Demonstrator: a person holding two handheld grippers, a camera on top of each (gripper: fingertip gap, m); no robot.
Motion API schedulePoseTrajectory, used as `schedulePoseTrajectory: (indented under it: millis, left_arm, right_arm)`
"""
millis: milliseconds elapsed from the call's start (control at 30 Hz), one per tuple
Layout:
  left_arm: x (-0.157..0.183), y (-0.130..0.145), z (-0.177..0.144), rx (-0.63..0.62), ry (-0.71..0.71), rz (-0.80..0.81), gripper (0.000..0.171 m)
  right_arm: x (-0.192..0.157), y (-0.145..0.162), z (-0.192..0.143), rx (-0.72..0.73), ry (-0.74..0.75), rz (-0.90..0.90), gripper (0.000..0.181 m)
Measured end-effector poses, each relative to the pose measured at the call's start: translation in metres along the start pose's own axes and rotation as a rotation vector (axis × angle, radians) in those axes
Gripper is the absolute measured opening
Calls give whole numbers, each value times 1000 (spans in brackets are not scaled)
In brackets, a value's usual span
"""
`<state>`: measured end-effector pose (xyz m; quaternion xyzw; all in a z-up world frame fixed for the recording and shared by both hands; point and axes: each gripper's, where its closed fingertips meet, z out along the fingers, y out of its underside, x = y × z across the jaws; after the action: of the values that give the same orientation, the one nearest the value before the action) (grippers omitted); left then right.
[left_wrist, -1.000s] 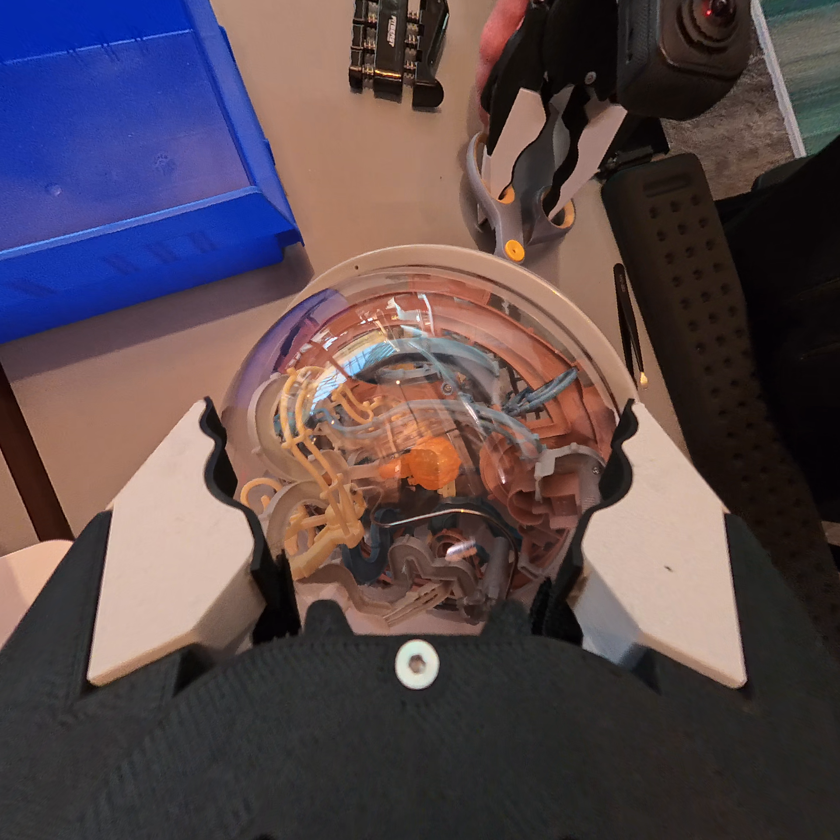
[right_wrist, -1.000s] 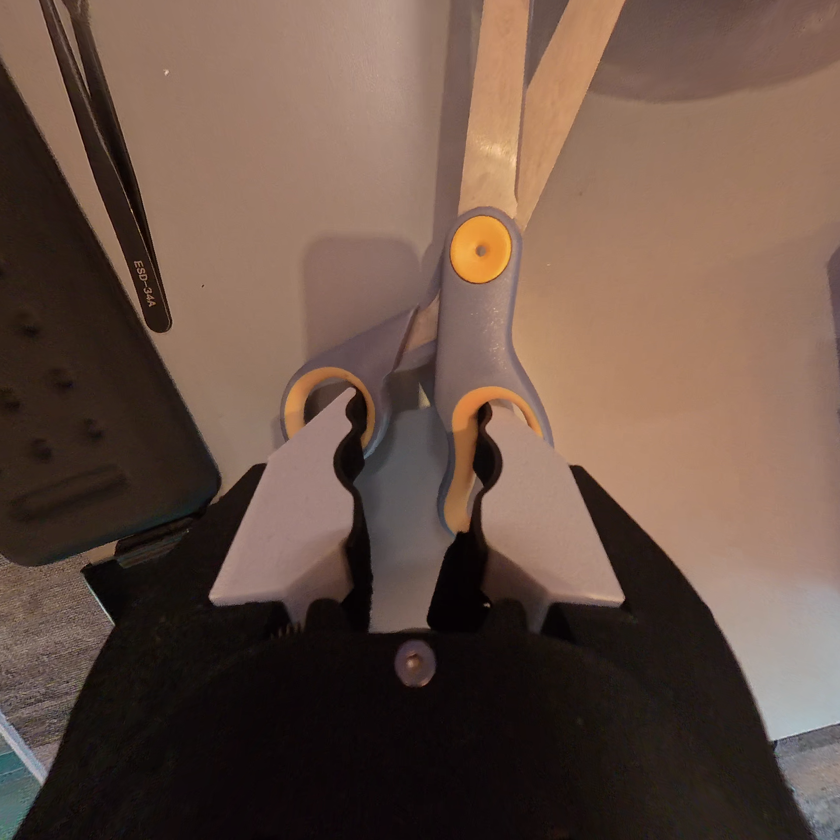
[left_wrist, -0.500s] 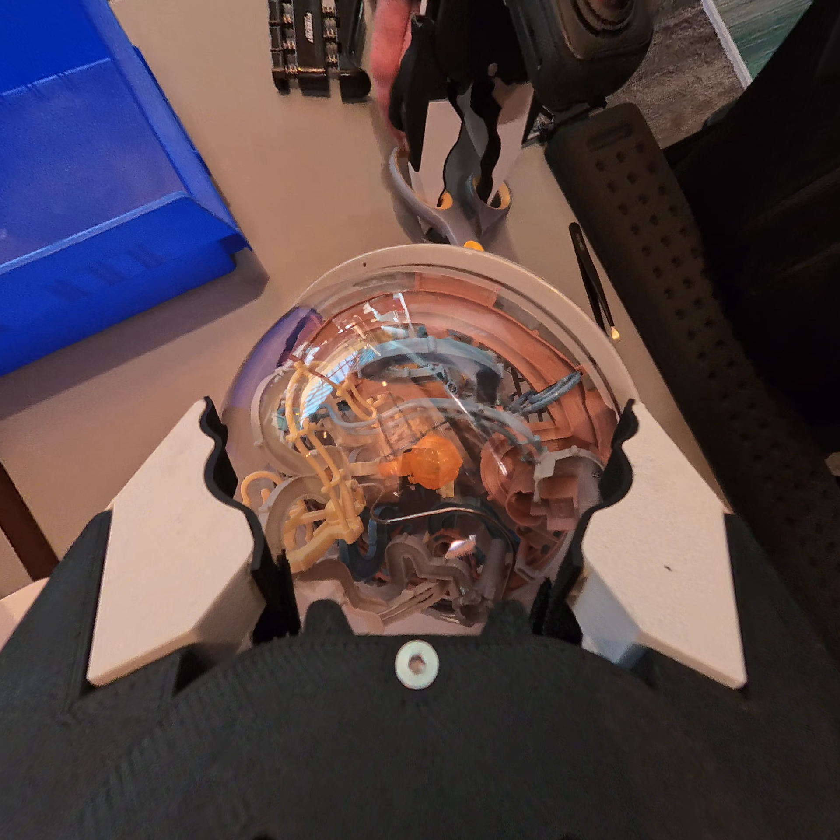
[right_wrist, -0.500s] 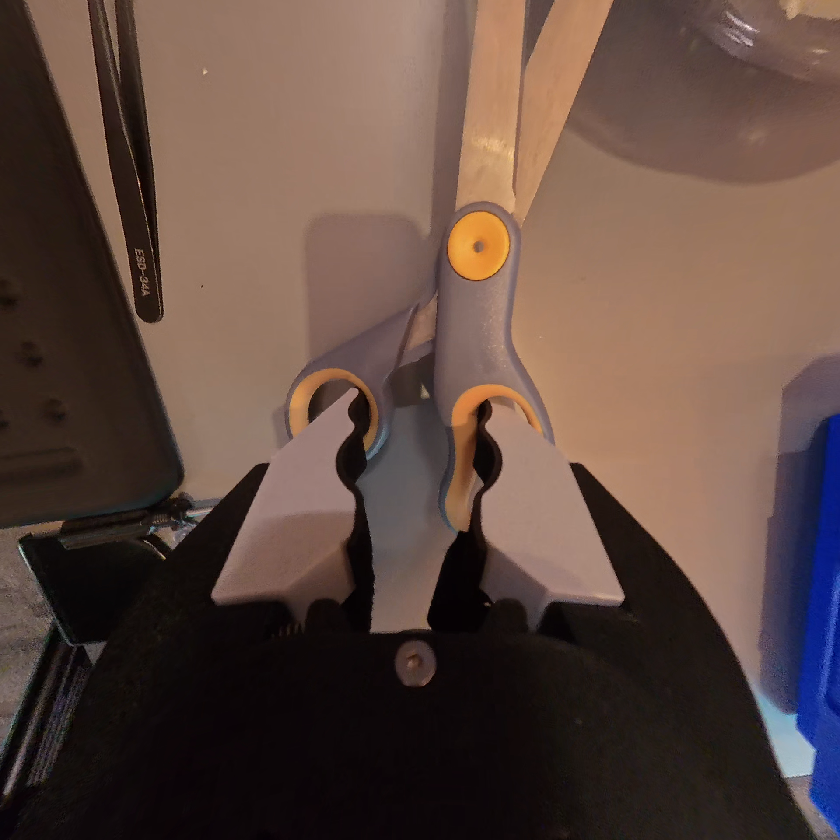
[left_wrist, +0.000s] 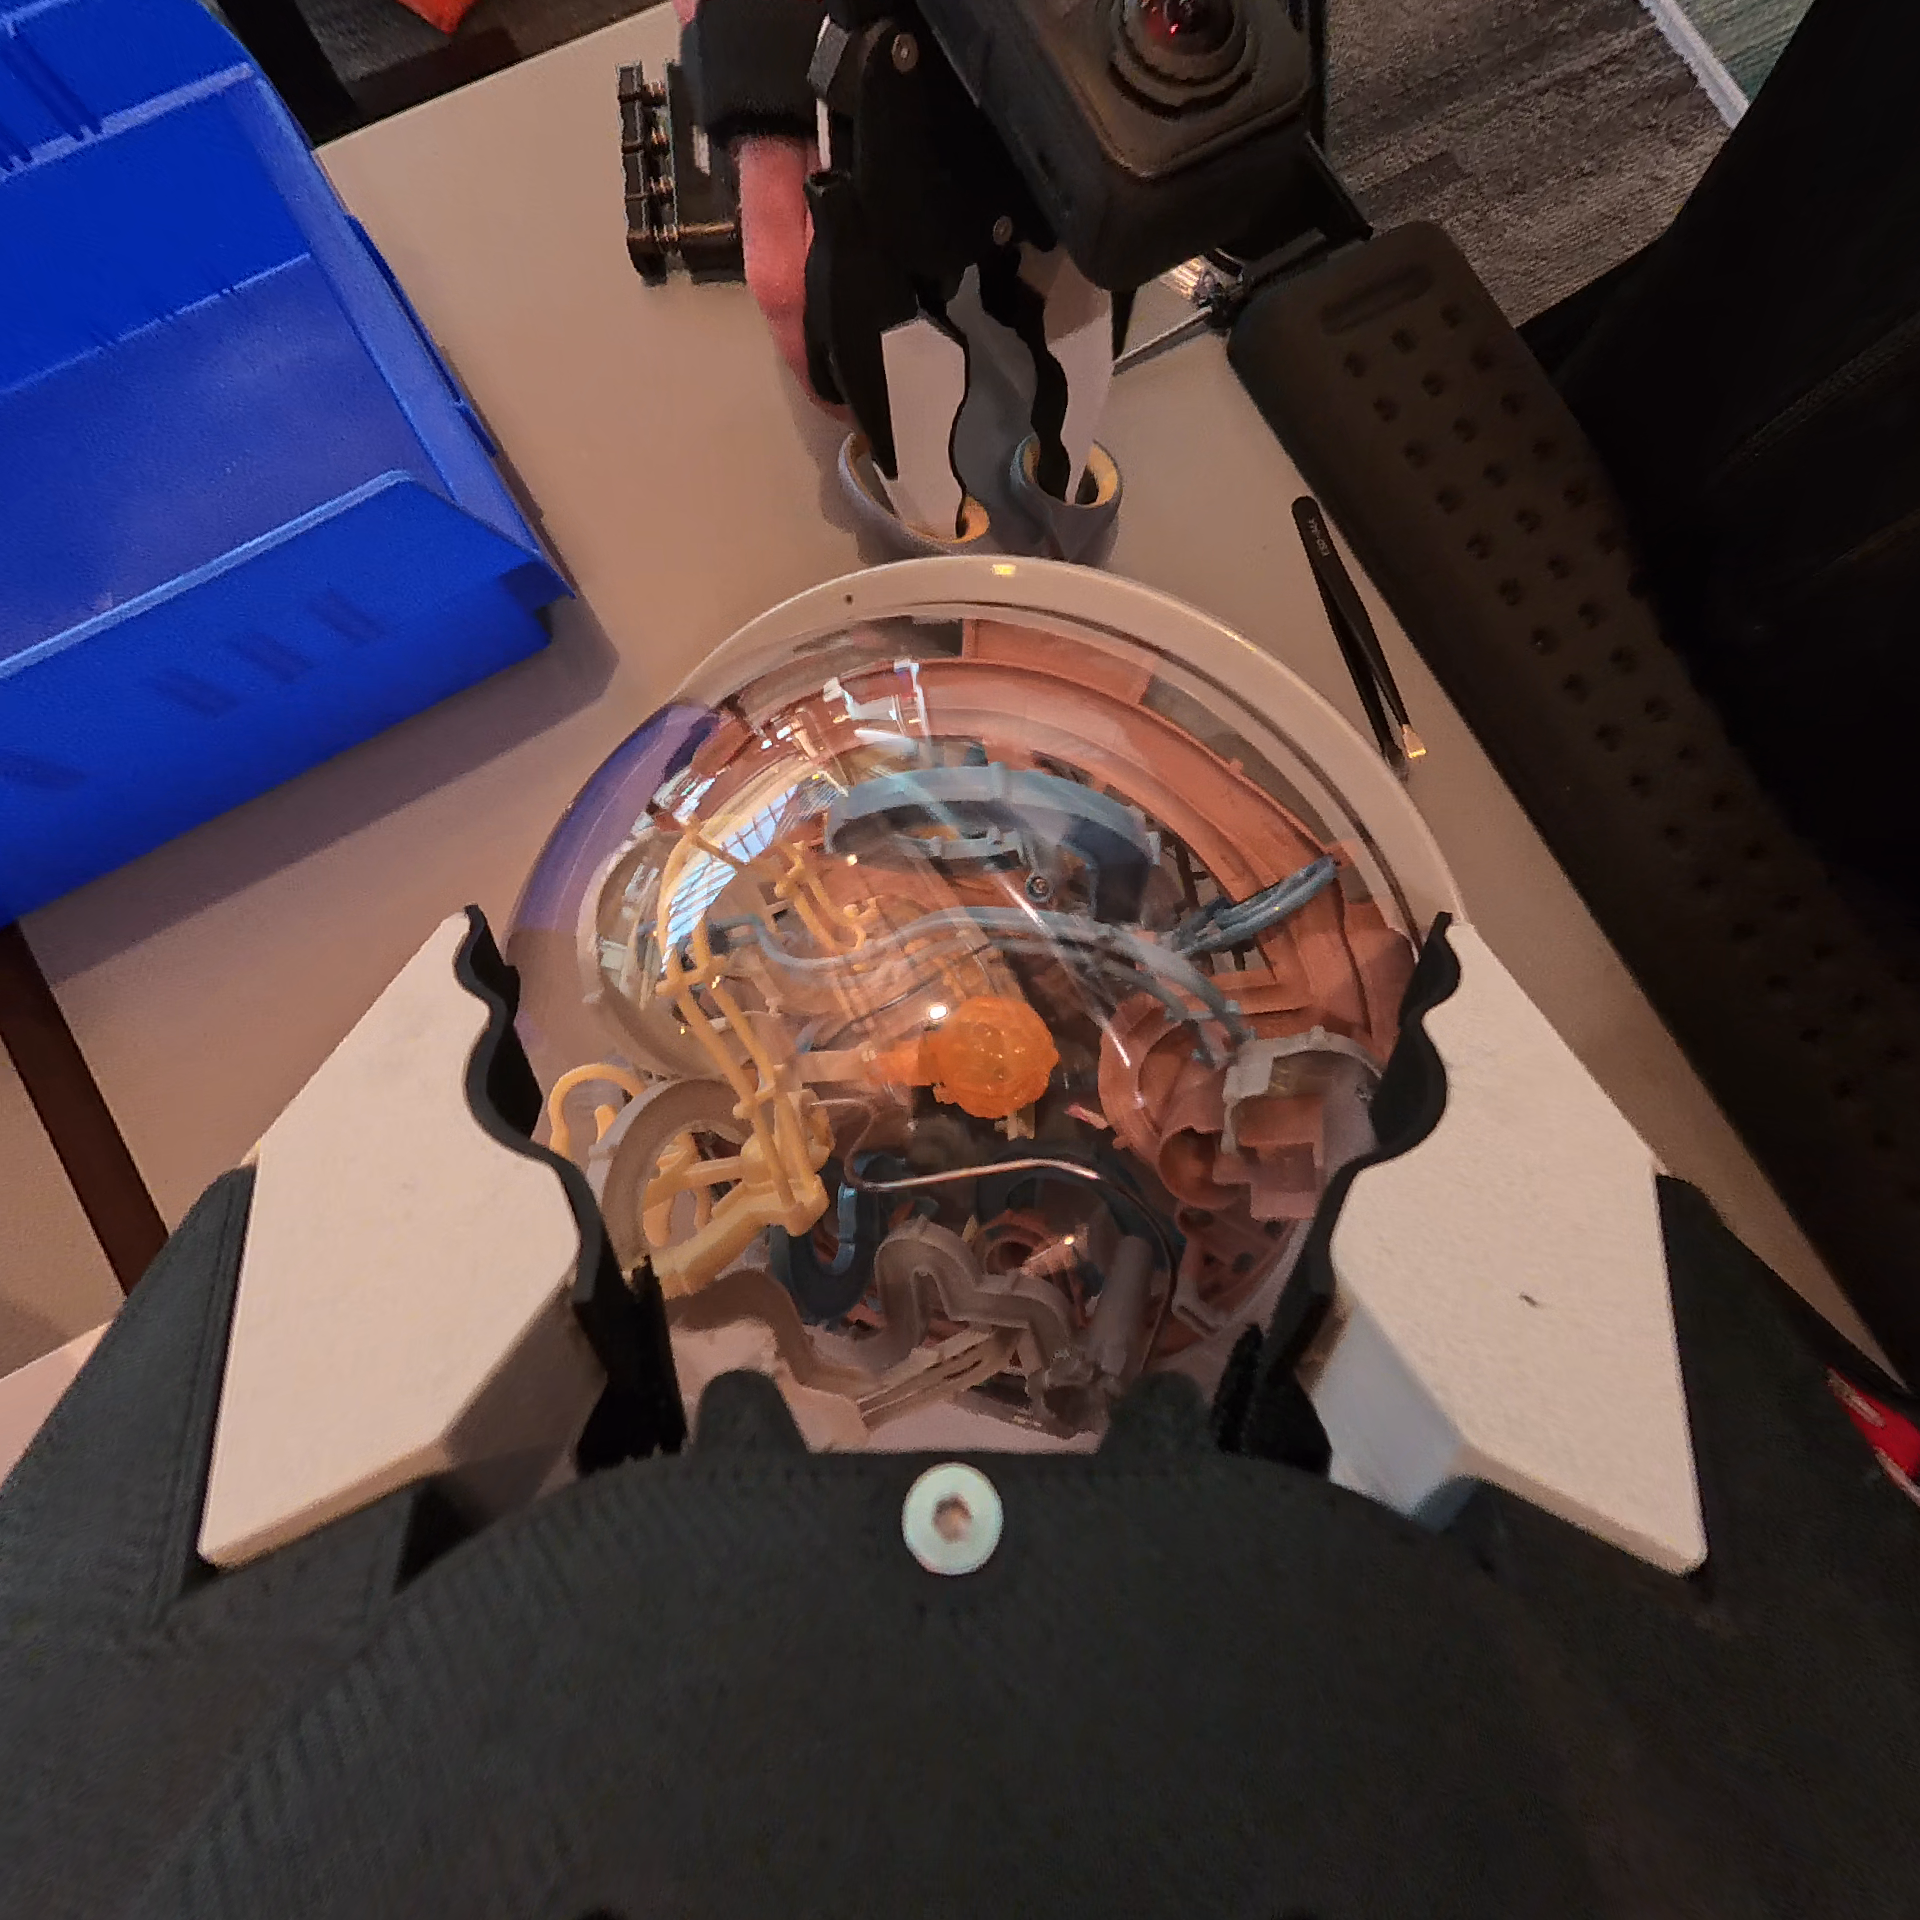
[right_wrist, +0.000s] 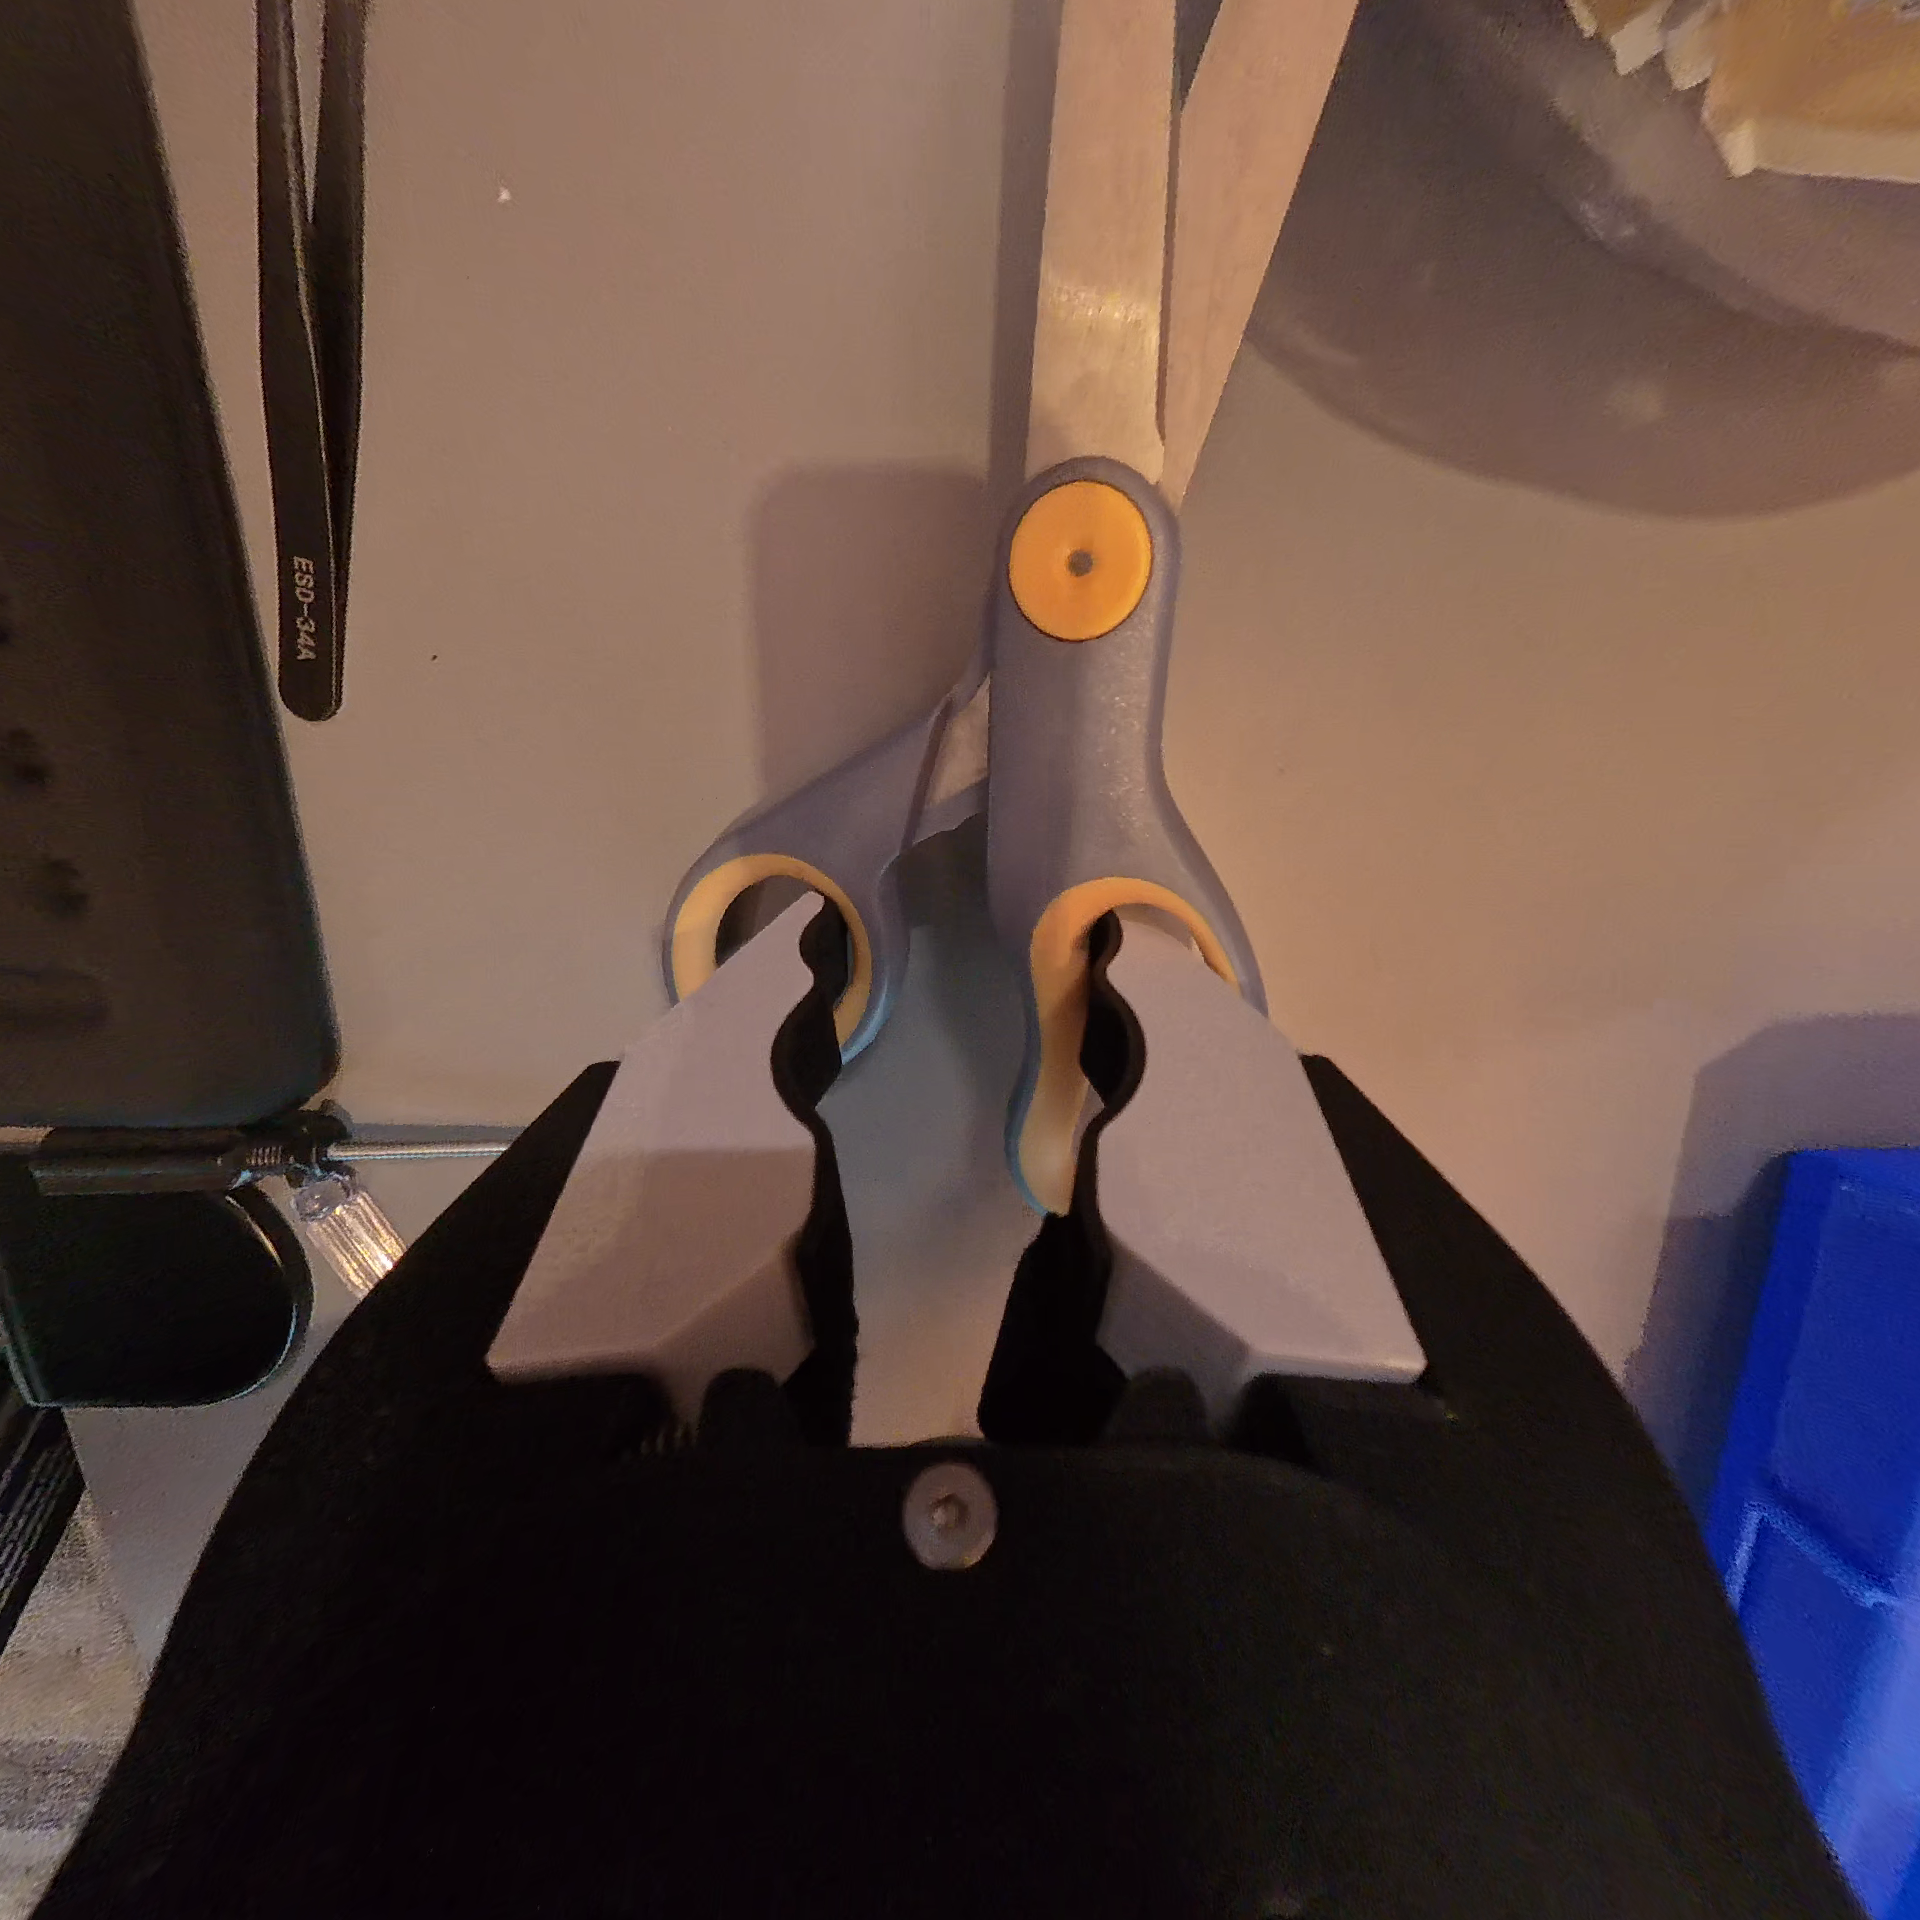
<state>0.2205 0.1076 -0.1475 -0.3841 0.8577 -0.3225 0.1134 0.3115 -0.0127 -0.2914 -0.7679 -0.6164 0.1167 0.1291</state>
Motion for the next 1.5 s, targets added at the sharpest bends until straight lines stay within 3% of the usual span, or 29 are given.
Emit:
schedulePoseTrajectory:
  millis: [867, 1333, 1500]
  left_arm:
    - [25, 3, 0, -11, 8, 86, 159]
    - [32, 15, -16, 96, 95, -31, 159]
    - [42, 21, -23, 158, 85, -69, 159]
  right_arm:
    - [0, -31, 10, -22, -46, -85, 37]
    - [-15, -51, 16, 58, -82, -108, 30]
    - [-20, -61, 19, 81, -49, -90, 36]
